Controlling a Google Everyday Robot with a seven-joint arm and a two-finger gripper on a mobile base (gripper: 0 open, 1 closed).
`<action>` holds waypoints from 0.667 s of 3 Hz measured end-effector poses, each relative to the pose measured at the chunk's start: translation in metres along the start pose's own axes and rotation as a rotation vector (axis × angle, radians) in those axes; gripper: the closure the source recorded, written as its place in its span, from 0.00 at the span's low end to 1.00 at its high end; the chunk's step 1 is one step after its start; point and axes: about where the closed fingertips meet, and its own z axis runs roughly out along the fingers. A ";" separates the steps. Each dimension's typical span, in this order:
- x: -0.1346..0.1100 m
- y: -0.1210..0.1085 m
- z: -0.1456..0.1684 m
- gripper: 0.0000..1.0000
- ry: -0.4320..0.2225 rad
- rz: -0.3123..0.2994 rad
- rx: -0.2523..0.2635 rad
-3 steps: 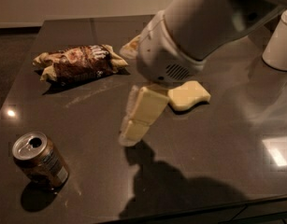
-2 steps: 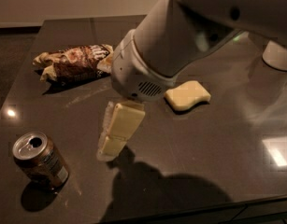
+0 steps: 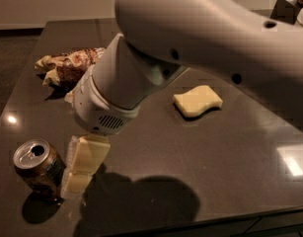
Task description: Move orange can near brown chip bag
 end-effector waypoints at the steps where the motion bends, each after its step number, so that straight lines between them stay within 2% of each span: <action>1: -0.010 0.006 0.023 0.00 -0.020 -0.004 -0.028; 2: -0.018 0.011 0.043 0.00 -0.048 -0.006 -0.047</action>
Offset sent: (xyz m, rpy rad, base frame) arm -0.0207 0.0554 -0.0370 0.0659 0.0708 0.0523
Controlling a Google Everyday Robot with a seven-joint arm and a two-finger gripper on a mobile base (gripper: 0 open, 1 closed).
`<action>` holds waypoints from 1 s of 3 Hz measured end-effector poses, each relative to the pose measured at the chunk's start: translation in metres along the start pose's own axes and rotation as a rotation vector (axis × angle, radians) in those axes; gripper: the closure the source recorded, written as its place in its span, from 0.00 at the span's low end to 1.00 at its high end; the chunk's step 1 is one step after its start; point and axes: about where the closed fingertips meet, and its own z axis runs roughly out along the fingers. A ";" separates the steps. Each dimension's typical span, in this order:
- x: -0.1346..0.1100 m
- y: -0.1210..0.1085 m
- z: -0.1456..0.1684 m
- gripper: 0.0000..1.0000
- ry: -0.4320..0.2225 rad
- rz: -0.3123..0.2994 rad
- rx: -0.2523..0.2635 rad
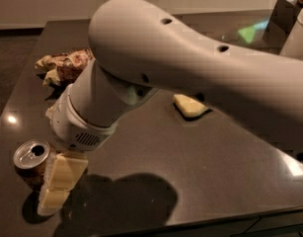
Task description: Move orange can near brown chip bag
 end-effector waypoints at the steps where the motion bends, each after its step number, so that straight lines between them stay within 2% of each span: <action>1: 0.000 -0.001 0.009 0.23 -0.007 0.007 0.000; 2: 0.001 -0.002 0.009 0.48 -0.012 0.016 0.003; 3: 0.008 -0.017 -0.007 0.71 -0.023 0.052 0.031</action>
Offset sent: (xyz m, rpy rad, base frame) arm 0.0060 0.0023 -0.0119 0.0185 0.0271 -0.0287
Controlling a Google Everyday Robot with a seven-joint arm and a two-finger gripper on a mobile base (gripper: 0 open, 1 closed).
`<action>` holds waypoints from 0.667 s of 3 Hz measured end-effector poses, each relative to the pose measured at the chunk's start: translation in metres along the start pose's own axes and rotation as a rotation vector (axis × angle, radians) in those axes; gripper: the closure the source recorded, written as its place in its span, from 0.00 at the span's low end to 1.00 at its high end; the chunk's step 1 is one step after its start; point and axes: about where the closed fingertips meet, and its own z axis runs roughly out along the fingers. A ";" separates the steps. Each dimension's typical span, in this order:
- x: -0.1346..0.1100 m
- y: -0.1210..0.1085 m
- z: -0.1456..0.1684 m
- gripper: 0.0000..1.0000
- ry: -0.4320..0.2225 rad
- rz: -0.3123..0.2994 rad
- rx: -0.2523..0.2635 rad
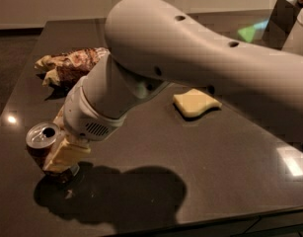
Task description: Move orange can near brown chip bag
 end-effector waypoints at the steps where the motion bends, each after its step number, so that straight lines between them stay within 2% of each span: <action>1: 0.011 -0.039 -0.034 0.95 -0.006 0.056 0.061; 2: 0.045 -0.119 -0.074 1.00 0.010 0.148 0.170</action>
Offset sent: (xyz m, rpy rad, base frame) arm 0.1882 -0.0834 0.0381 0.0192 -0.0035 -0.3064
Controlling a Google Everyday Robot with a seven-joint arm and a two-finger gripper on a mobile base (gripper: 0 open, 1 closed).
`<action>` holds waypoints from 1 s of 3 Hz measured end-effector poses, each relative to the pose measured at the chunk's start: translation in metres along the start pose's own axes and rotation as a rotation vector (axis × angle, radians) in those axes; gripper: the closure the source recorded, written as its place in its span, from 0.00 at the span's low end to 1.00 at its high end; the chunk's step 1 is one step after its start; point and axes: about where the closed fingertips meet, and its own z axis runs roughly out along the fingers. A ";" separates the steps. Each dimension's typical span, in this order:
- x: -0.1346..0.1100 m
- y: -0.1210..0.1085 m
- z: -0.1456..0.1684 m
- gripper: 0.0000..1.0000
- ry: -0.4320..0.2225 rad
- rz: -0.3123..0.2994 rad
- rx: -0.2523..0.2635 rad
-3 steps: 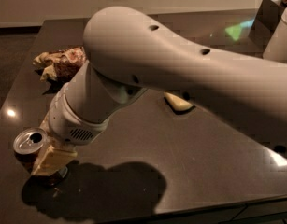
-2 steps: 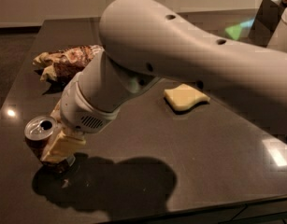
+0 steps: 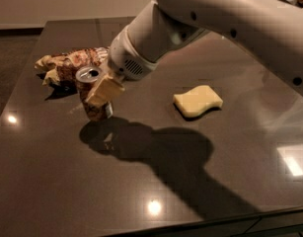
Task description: Move orange can near brown chip bag
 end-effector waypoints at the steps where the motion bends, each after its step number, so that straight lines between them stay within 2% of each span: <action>1: 0.017 -0.050 -0.005 1.00 0.011 0.056 0.059; 2: 0.026 -0.077 -0.004 1.00 0.005 0.105 0.085; 3: 0.028 -0.095 -0.001 0.84 -0.001 0.148 0.088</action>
Offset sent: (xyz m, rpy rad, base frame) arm 0.1132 -0.0360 -0.0131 0.0232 0.0322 -0.2055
